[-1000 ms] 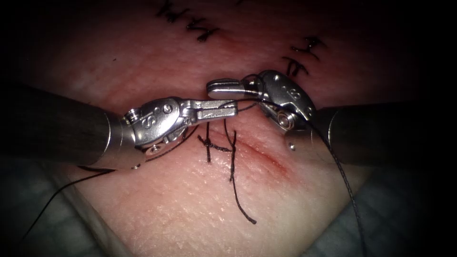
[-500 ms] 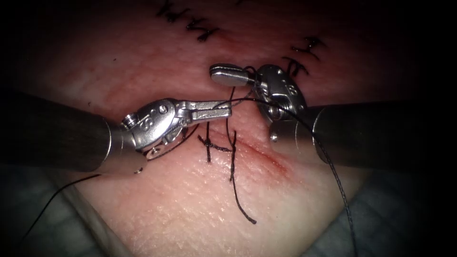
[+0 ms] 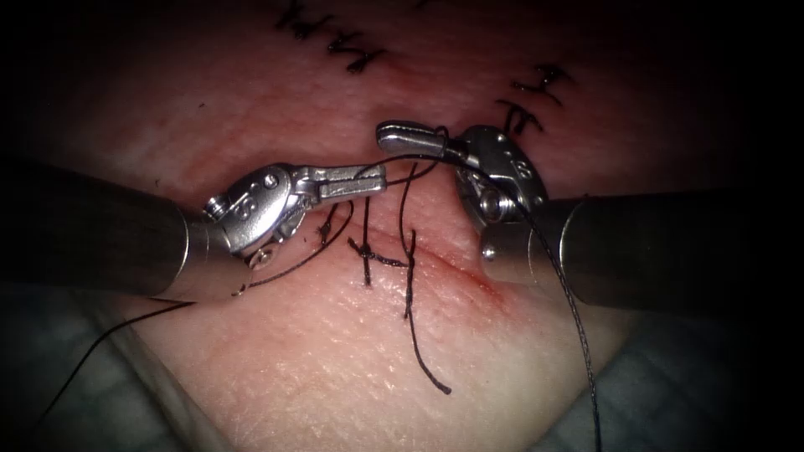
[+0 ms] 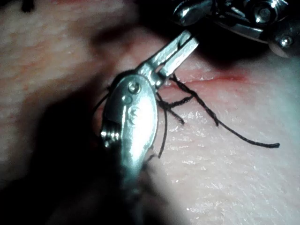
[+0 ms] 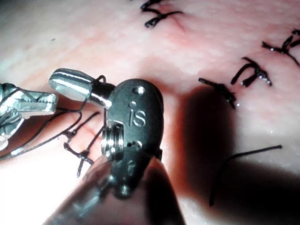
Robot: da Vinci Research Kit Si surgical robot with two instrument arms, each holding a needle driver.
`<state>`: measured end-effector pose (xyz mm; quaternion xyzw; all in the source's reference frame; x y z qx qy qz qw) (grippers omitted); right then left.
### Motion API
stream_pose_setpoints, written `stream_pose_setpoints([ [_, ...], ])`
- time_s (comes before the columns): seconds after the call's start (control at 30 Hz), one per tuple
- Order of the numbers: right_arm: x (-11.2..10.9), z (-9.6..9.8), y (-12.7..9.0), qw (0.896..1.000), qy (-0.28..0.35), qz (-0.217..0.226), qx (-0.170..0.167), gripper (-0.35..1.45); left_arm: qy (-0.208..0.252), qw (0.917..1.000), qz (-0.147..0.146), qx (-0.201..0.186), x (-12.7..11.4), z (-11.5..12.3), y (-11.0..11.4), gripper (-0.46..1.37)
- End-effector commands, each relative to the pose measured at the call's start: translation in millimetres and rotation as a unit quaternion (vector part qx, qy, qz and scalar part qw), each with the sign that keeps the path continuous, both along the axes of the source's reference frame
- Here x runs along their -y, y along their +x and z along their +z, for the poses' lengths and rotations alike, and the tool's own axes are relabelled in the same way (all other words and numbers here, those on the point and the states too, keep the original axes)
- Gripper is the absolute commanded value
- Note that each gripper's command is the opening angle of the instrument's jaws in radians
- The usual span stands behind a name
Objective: Wound Closure
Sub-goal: Loop the suture once clockwise around the right tool.
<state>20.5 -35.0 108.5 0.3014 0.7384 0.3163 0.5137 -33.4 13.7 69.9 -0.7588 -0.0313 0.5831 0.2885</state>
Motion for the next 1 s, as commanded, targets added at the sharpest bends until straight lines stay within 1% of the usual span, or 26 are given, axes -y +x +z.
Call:
stream_pose_setpoints([
  [0.03,0.2,-0.1,-0.1,1.000,-0.013,-0.013,0.000,-0.35,0.000,1.0000,0.004,0.002,0.0,0.0,-0.1,-0.35],
  [0.1,0.5,-0.3,0.0,0.999,-0.024,-0.030,-0.003,-0.35,0.003,1.0000,0.004,0.004,0.0,0.1,-0.2,-0.35],
  [0.17,0.8,-0.6,0.1,0.997,-0.042,-0.058,-0.007,-0.35,0.003,1.0000,0.004,0.004,0.0,0.1,-0.2,-0.35],
  [0.27,1.1,-0.9,0.0,0.995,-0.058,-0.079,-0.010,-0.35,0.003,1.0000,0.004,0.004,0.0,0.1,-0.1,-0.35],
  [0.37,1.3,-1.1,0.0,0.994,-0.069,-0.089,-0.012,-0.35,0.003,1.0000,0.004,0.004,-0.1,0.1,-0.1,-0.35],
  [0.5,1.4,-1.6,0.1,0.990,-0.084,-0.115,-0.017,-0.35,0.003,1.0000,0.004,0.004,-0.3,0.2,-0.2,-0.35],
  [0.57,1.2,-2.1,0.3,0.988,-0.090,-0.121,-0.019,-0.35,0.003,1.0000,0.004,0.004,-0.5,0.4,-0.1,-0.35],
  [0.73,0.2,-3.0,0.2,0.990,-0.095,-0.106,-0.019,-0.35,0.005,1.0000,0.003,0.004,-0.5,0.7,-0.1,-0.35],
  [0.9,0.5,-3.2,0.5,0.990,-0.095,-0.101,-0.019,-0.35,0.005,1.0000,0.002,0.004,-0.5,0.7,-0.2,-0.35],
  [1.0,1.2,-3.2,0.6,0.990,-0.096,-0.101,-0.020,-0.35,0.005,1.0000,0.001,0.003,-0.6,0.7,-0.3,-0.35],
])
